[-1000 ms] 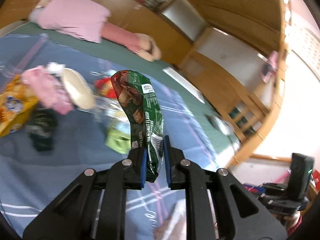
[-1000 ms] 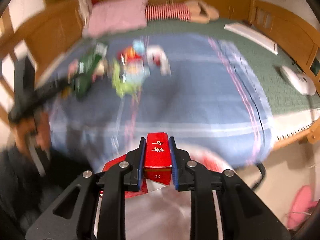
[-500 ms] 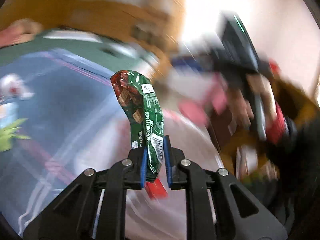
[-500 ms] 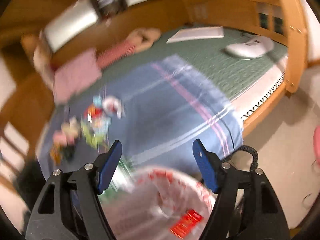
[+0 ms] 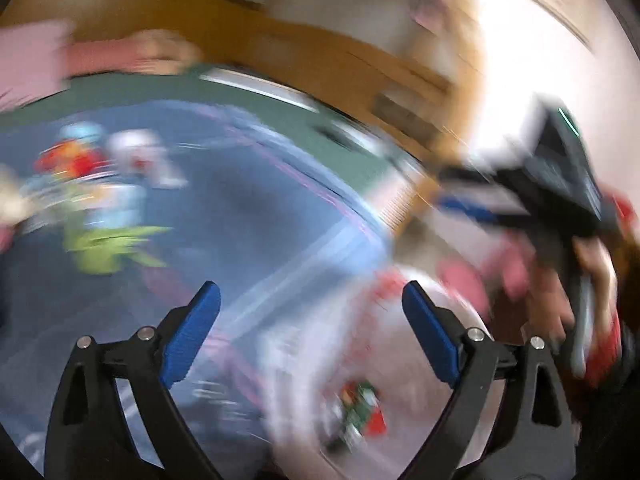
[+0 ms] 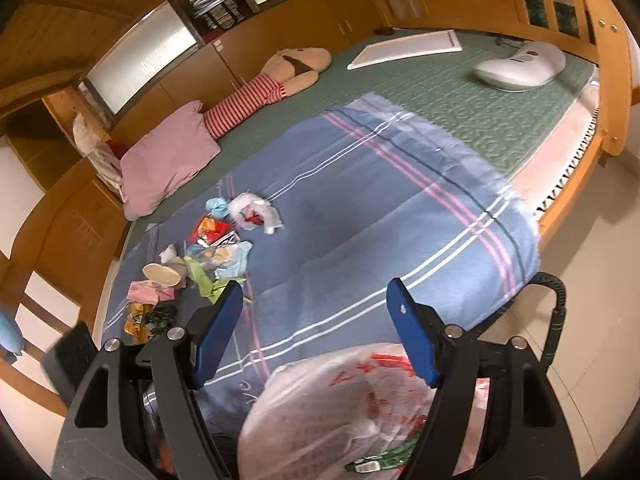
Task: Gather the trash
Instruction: 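Release the dark green snack bag into the white plastic bag with the left tool, then move both open tools back over the trash pile on the bed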
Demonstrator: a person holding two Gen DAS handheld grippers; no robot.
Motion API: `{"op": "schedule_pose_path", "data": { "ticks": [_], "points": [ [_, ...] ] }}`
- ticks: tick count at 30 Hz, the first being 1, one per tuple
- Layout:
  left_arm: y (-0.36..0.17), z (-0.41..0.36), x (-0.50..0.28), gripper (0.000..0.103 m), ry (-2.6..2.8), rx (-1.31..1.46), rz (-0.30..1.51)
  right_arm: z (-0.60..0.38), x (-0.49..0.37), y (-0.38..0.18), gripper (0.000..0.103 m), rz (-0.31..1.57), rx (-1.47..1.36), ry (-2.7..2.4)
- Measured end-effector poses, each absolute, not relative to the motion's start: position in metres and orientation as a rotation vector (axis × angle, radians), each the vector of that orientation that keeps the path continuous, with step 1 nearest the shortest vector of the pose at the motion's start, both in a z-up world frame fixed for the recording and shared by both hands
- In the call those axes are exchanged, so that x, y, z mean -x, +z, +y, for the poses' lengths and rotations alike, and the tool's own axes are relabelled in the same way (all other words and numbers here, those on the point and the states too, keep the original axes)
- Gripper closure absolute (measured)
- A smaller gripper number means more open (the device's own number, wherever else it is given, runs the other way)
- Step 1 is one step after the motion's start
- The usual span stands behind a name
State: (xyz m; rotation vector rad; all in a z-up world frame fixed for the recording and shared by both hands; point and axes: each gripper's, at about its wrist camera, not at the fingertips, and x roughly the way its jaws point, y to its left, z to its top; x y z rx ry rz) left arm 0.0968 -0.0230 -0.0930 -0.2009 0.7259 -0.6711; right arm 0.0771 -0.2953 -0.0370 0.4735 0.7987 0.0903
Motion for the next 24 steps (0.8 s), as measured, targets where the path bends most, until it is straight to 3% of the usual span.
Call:
{"op": "schedule_pose_path", "data": {
  "ticks": [12, 24],
  "points": [
    [-0.108, 0.074, -0.121, 0.011, 0.042, 0.378, 0.722, -0.239, -0.089, -0.043, 0.030, 0.845, -0.388, 0.176],
    [-0.113, 0.109, -0.123, 0.009, 0.166, 0.484, 0.769, -0.208, -0.092, -0.048, 0.030, 0.873, -0.328, 0.232]
  ]
}}
